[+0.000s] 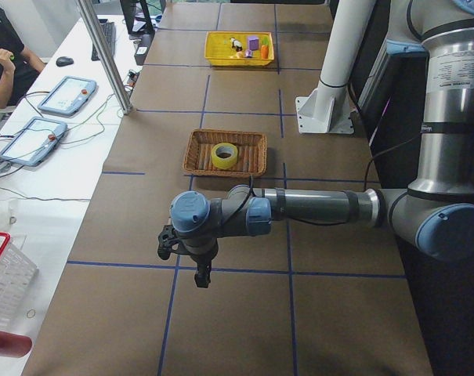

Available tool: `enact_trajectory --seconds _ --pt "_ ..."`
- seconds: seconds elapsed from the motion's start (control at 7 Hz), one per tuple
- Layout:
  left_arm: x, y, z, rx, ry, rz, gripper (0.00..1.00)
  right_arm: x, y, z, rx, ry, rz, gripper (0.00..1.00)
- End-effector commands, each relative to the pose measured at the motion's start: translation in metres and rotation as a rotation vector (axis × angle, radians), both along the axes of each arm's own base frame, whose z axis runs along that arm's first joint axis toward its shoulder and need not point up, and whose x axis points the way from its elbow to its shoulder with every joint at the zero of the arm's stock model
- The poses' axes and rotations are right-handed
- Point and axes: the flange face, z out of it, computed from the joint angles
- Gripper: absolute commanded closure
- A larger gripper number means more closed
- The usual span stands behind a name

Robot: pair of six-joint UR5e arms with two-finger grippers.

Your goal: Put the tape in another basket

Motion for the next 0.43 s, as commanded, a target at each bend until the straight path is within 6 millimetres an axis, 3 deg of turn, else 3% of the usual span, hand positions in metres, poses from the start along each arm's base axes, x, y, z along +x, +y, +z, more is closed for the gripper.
enact_trajectory --seconds 0.0,0.29 --pt "-0.0001 -0.0014 -0.0013 0.004 0.000 0.000 0.00 -0.0001 0.0000 -0.0001 -0.001 -0.001 0.001 0.00" --pt "-0.0001 -0.0014 -0.0013 0.004 0.000 0.000 0.00 0.0000 -0.0015 -0.0016 0.002 -0.001 0.000 0.00"
